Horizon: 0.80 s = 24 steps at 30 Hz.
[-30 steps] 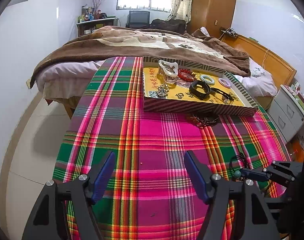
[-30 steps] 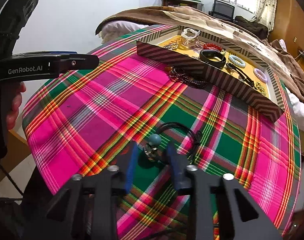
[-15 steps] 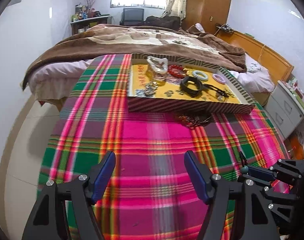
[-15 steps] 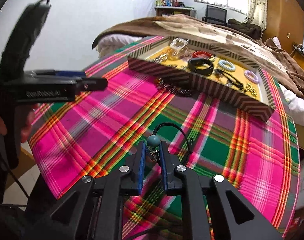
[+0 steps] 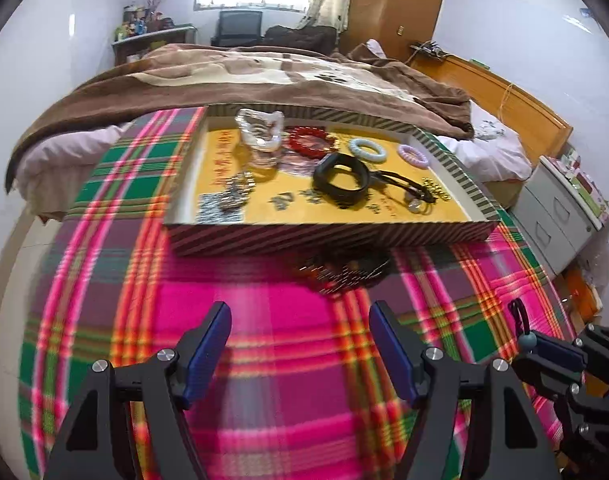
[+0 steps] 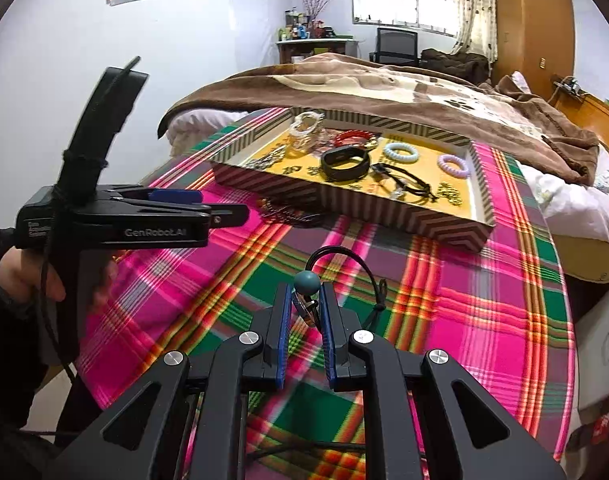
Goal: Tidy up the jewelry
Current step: 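Grasp the black cord with the teal bead using the right tool, then grasp the brown bead strand with the left tool while the right tool holds the cord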
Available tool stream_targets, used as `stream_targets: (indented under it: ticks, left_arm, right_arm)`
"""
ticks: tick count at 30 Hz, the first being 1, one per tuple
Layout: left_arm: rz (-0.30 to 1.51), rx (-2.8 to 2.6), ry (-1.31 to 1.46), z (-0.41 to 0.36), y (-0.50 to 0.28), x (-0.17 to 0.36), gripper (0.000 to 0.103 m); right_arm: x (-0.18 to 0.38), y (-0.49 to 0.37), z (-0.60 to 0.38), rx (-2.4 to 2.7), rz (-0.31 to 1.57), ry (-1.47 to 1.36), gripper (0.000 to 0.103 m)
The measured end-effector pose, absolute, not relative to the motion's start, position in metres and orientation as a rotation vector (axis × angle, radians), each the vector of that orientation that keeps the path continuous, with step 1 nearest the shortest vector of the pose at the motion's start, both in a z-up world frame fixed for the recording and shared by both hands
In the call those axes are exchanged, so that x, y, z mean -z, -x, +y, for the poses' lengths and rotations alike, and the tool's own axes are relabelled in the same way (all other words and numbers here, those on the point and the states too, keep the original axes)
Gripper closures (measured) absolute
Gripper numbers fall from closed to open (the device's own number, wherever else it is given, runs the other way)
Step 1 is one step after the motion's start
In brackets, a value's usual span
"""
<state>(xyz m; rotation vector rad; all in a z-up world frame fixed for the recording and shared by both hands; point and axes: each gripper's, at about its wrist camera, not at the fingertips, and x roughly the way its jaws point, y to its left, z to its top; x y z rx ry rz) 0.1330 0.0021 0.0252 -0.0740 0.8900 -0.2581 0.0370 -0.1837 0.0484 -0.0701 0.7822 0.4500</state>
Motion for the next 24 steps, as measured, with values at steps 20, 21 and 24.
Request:
stream_targets:
  ticks: [20,21,24]
  left_arm:
    - [0.915,0.226,-0.042,-0.042,-0.17,-0.005,0.032]
    - [0.917,0.222,-0.05,-0.044,-0.17,-0.005,0.034]
    - [0.912,0.229,-0.054,-0.047,-0.172,-0.005,0.042]
  right_arm:
    - [-0.054,-0.051,-0.205,-0.422,0.747,0.029,0.089]
    - [-0.054,-0.051,-0.205,-0.422,0.746,0.029,0.089]
    - [-0.054,-0.053,-0.207,-0.424,0.746,0.024,0.089]
